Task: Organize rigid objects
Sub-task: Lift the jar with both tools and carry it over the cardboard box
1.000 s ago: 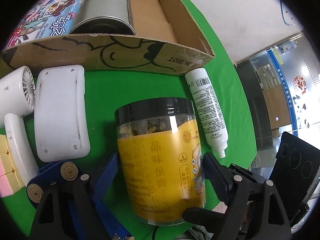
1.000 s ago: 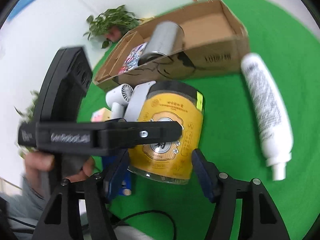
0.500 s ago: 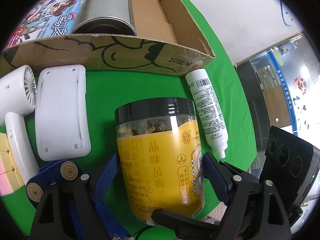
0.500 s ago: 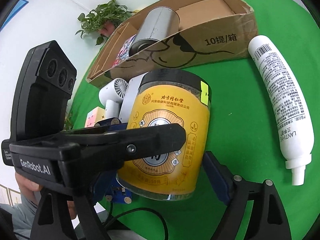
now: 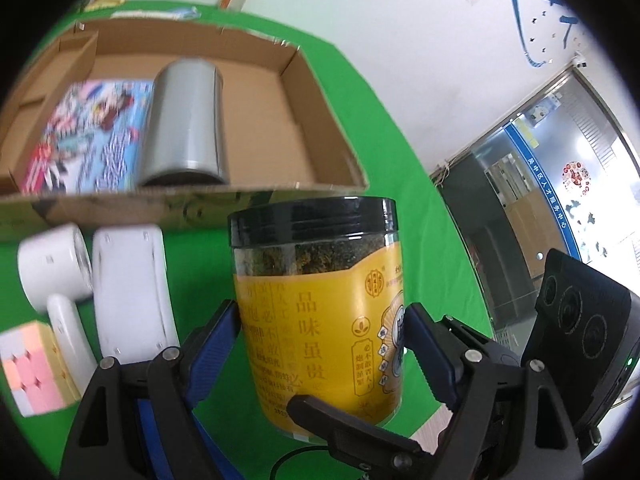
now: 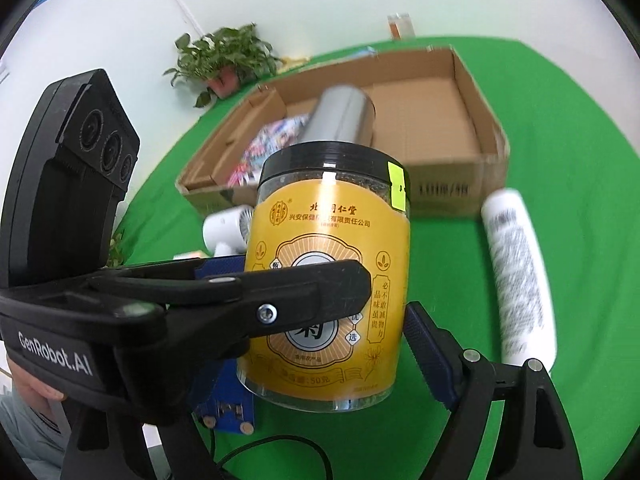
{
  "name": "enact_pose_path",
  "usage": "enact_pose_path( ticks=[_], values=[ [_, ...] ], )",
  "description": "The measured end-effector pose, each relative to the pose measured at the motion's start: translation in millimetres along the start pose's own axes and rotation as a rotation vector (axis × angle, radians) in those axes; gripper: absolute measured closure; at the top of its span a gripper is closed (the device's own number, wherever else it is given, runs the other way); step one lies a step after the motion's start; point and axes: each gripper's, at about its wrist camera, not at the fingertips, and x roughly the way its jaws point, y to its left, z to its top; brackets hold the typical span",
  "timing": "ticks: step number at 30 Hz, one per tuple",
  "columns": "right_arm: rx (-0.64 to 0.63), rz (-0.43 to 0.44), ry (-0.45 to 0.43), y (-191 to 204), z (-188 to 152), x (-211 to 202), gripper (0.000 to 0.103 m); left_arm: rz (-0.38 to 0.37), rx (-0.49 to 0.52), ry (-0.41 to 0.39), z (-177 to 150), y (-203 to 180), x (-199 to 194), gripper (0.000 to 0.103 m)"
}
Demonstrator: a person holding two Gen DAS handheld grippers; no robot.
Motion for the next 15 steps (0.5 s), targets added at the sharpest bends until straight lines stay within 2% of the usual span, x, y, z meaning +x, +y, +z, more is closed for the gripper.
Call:
enact_pose_path(
  ticks=[6,15],
  values=[
    [-0.015,-0.003,-0.048,3.6,24.4,-7.2,0.023,-0.014,-0.007,-0.015,9.2,2.1,-2.9,0.02],
    [-0.062,-0.02,-0.098,3.8,64.9,-12.7,0.023,-0.022,0.022,-0.071,44.5,3.3,-10.7,0.02]
  ],
)
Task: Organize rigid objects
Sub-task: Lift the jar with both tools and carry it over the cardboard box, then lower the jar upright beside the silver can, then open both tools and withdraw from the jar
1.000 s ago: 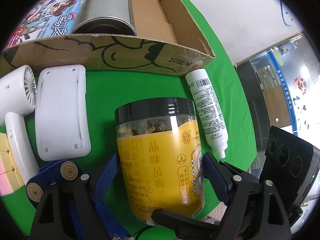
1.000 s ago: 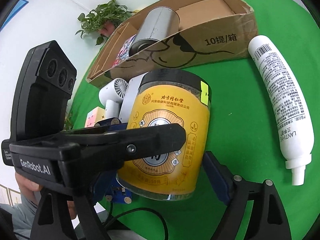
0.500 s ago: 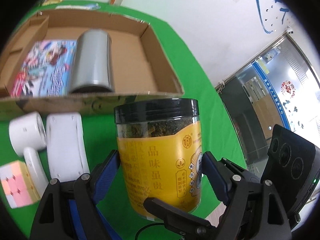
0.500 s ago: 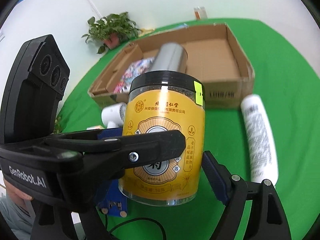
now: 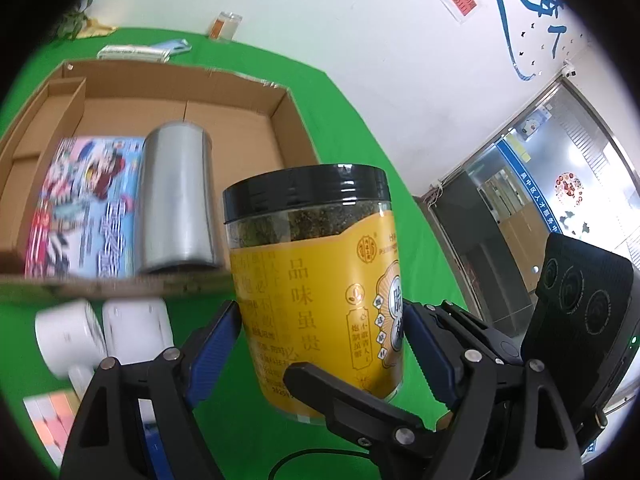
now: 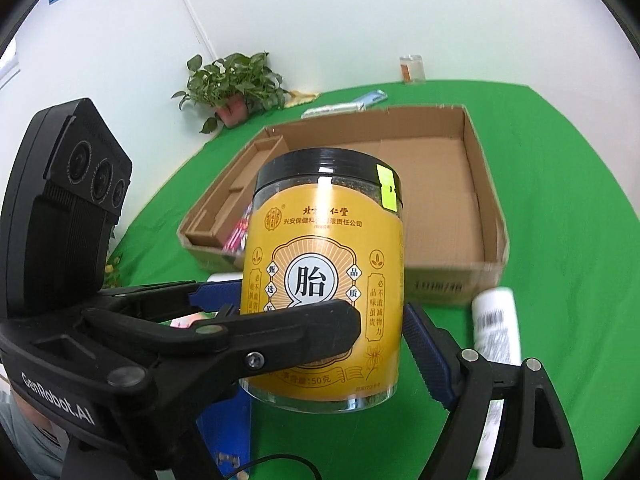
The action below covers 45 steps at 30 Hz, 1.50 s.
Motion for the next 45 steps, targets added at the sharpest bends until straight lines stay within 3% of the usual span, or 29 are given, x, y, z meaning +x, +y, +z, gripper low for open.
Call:
enact_pose_path(
  ticks=[6,13,20,29,33,36,37,39,41,45],
  values=[
    [0.009,-0.007,-0.015,-11.7,39.5,7.8,0.023,0.015,0.02,0.009,35.4,-0.8,12.6,0.02],
    [0.09,0.015,0.076,-52.7,84.6,53.1,0.023,0.033,-0.019,0.126,78.3,17.5,55.4,0.02],
    [0.159,0.023,0.173,-87.7,77.0,91.5,0.022,0.043,-0.078,0.231,70.7,35.5,93.1,0.02],
    [0.213,0.049,0.203,-106.5,62.7,105.5,0.021,0.085,-0.071,0.263,75.5,28.9,101.1,0.02],
    [0.23,0.088,0.223,-106.6,62.3,102.7,0.021,0.122,-0.089,0.186,84.8,34.2,83.8,0.021],
    [0.207,0.096,0.209,-105.0,65.1,94.7,0.023,0.085,-0.101,0.142,88.7,38.1,63.9,0.021],
    [0.206,0.094,0.205,-105.0,65.5,94.3,0.028,0.085,-0.096,0.133,87.9,39.3,58.3,0.021],
    [0.188,0.068,0.215,-103.3,65.3,97.2,0.051,0.093,-0.084,0.11,84.4,39.7,48.8,0.021],
    [0.152,0.011,0.208,-98.8,64.4,97.6,0.062,0.101,-0.062,0.089,77.3,39.8,39.4,0.021],
    [0.106,-0.031,0.207,-86.1,61.8,94.8,0.06,0.15,0.016,0.028,58.0,31.9,20.7,0.021]
  ],
)
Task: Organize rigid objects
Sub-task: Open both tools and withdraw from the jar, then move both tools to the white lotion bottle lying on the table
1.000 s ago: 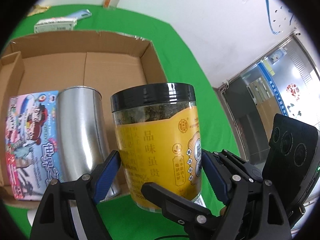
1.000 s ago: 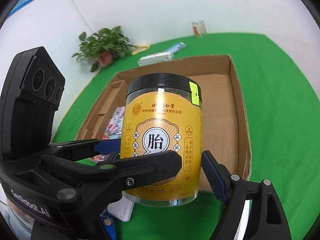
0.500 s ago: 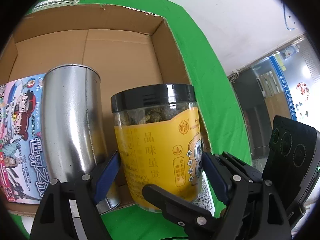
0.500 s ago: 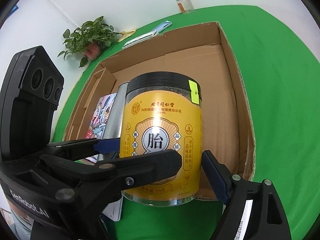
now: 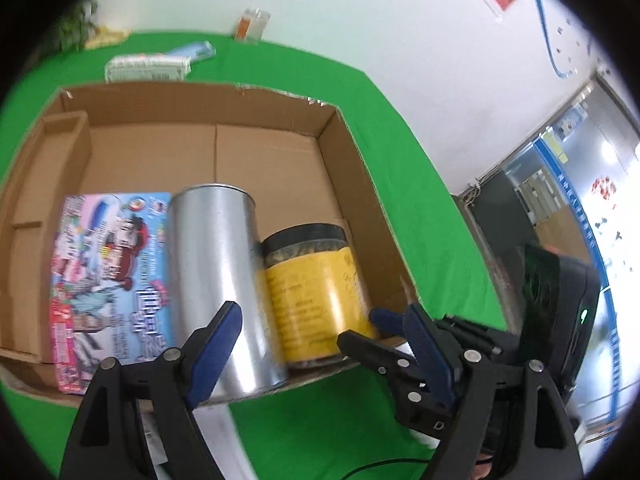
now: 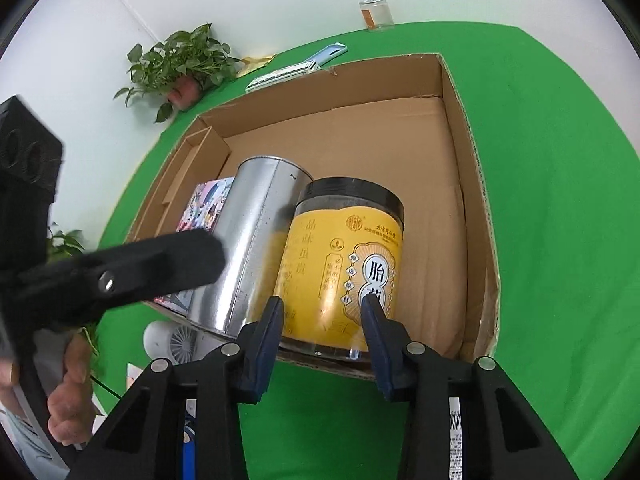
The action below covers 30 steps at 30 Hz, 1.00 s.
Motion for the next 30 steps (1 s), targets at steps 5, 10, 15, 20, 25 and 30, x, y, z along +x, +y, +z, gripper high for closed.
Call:
enact_pose_path(
  ticks=[5,10,15,20,25,30],
  values=[
    [-0.079,0.096,-0.074,16.1,-22.7,-19.0,0.036,0.134,0.1,-0.19,-28.9,-6.6,-43.2,0.019],
    [-0.097,-0.187,-0.279,25.2,-70.6,-53.9,0.013,0.371,0.195,-0.378,-70.8,-12.3,-70.8,0.012],
    [-0.126,-0.243,-0.342,41.1,-110.3,-65.1,0.072,0.333,0.158,-0.362,-98.9,-5.5,-72.0,0.082],
    [-0.105,-0.276,-0.37,47.4,-135.7,-77.7,0.027,0.305,0.117,-0.299,-100.9,-16.7,-61.8,0.093],
    [-0.146,-0.307,-0.453,53.7,-146.5,-98.3,0.001,0.389,0.079,-0.328,-109.2,-24.0,-59.9,0.009],
    [-0.157,-0.27,-0.449,53.2,-151.0,-106.5,0.001,0.393,0.109,-0.338,-115.2,-30.2,-62.0,0.009]
  ],
)
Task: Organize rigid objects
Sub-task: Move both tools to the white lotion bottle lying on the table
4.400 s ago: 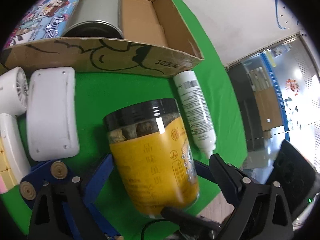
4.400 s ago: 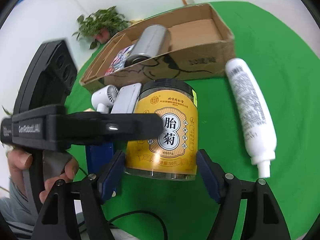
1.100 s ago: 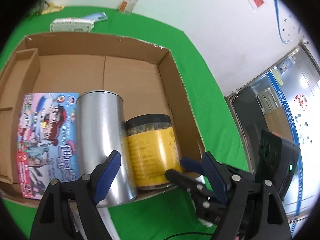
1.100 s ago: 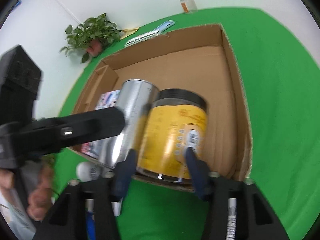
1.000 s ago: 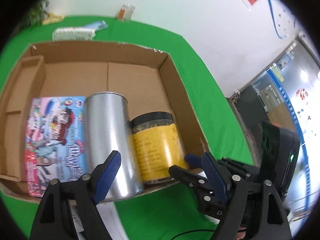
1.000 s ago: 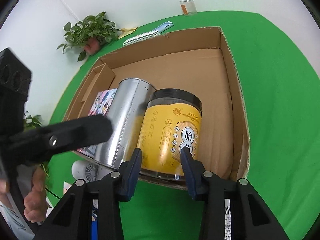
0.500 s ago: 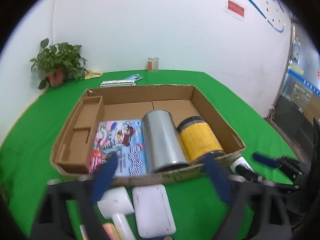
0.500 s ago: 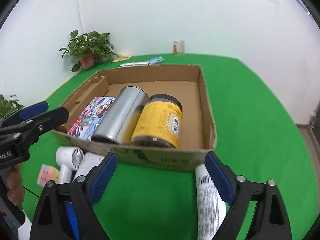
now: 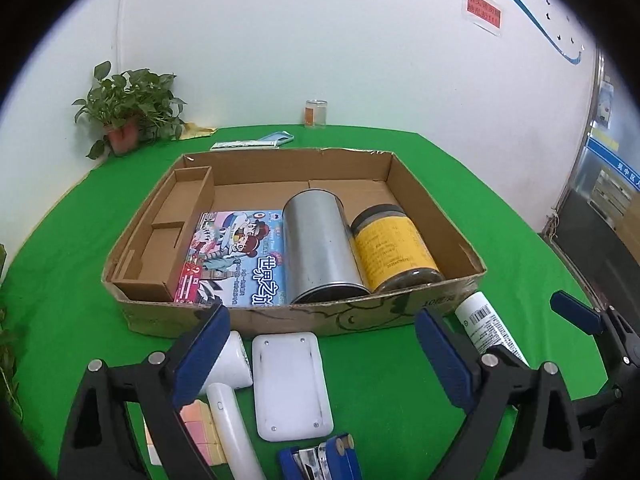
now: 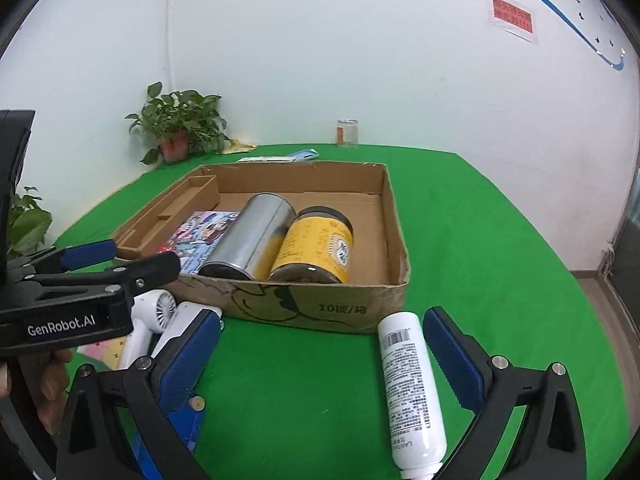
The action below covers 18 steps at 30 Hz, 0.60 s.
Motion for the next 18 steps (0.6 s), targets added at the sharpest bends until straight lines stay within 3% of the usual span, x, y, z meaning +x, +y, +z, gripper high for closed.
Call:
enact_pose_path(
  ticks=[7,13,15,18],
  values=[
    [0.037,0.012,0.035,-18.8,-10.8,5.5,0.001,-0.013,-0.037,0.044,-8.3,1.7,3.0,0.009],
    [0.132,-0.095,0.129,-67.9,-34.6,22.2,0.001,-0.041,-0.016,0.093,-12.1,-14.0,11.5,0.009],
    [0.187,-0.098,0.182,-85.9,-43.5,30.9,0.009,-0.074,-0.008,0.119,-14.0,-21.4,17.5,0.009],
    [0.228,-0.029,0.231,-98.2,-55.2,38.4,0.028,-0.112,-0.013,0.149,-16.5,-30.5,24.9,0.009]
  ],
)
